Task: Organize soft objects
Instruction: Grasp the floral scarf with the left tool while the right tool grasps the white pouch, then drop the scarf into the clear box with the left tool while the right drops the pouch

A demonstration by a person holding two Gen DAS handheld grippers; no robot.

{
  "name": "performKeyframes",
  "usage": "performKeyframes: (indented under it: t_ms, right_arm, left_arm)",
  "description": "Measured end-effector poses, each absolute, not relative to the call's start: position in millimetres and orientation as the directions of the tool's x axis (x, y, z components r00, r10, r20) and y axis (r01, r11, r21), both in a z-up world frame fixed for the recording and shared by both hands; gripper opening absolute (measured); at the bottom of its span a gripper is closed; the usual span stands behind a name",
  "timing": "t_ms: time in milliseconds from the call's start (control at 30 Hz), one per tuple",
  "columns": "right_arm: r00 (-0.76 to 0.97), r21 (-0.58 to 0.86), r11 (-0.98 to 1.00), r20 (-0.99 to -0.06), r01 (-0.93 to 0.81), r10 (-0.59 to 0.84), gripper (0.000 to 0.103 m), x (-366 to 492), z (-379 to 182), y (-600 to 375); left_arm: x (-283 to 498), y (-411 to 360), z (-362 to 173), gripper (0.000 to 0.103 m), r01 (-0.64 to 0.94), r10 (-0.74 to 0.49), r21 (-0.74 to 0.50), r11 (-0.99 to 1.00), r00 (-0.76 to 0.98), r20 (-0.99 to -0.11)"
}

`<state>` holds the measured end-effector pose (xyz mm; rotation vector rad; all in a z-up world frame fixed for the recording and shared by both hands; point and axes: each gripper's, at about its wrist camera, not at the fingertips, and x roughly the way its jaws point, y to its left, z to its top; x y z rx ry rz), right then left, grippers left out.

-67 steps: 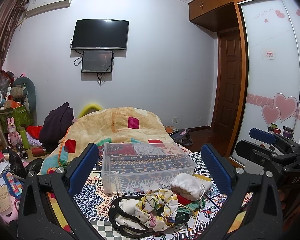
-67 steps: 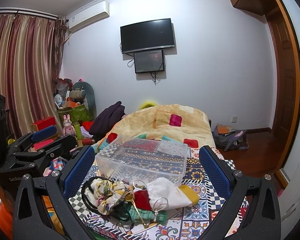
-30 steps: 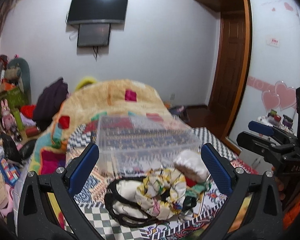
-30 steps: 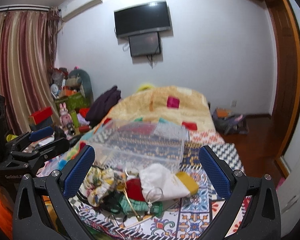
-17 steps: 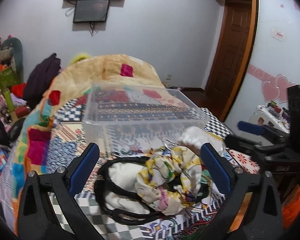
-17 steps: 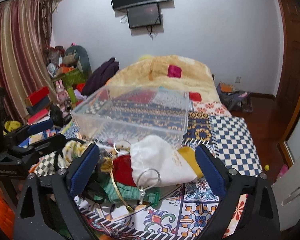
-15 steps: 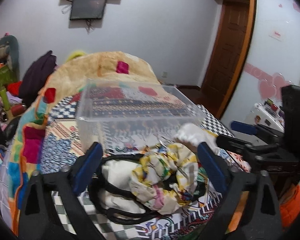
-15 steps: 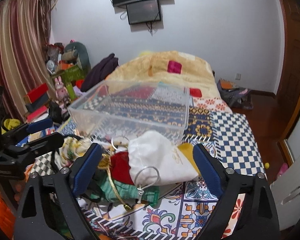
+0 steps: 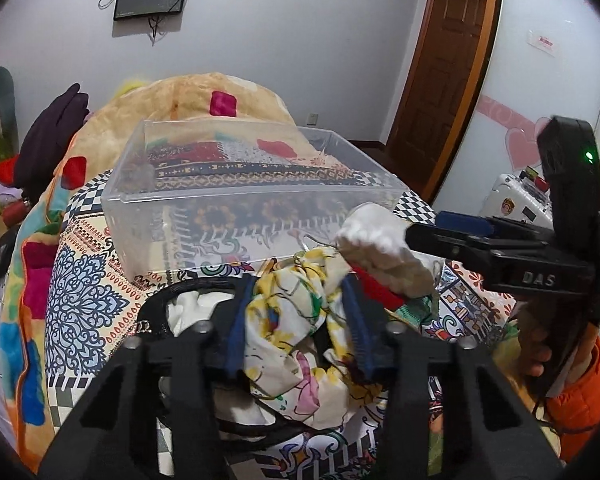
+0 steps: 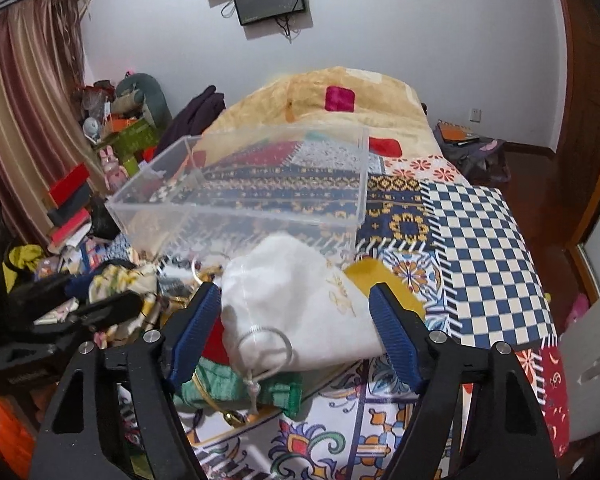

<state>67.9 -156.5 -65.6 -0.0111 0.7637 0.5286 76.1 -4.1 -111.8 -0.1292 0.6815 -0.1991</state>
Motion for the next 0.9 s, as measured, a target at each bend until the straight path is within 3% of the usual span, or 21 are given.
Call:
performKeyframes:
  t_ms: [100,233,333,400,600,900]
  right_arm:
    - [0.573,0.148,0.866,-0.695,-0.477,0.434,0.074,73,-75,-146]
    - [0.543,0.150,0.859,-0.719,-0.490,0.435,0.071,75,-84,-143]
    - [0.530,0.181,0.850,-0.712,-0.494,0.460,0.045,75,-82,-148]
    - [0.510,0.204,0.843,-0.718,-0.498,0.475,0.023,76,-84,-150]
    - [0.537,0.199,0.843,-0.692,-0.500,0.482,0.013,65,-73,-149]
    - [0.629,0.204,0.834,-0.572,-0.512,0.526,0.013,46,-25,-163]
  left_arm:
    - [75,-5,-110,0.027,0.143,-0.223,-0.177,0.974,0.762,-0.608]
    - [72,-4,-106,0.022,0.151,-0.230,-0.180,0.972,0.770,-0.595]
    - [68,-4,-102,0.020,0.153,-0.227,-0.175,0.973,0.780,-0.583]
    - [65,-3,-98,0.017,0.152,-0.227,-0.176,0.973,0.787,-0.574]
    - [53,2,-81,0.017,0.136,-0.211,-0.177,0.975,0.819,-0.533]
    - [51,21,-45,0.017,0.080,-0.153,-0.176,0.981,0.877,-0.456]
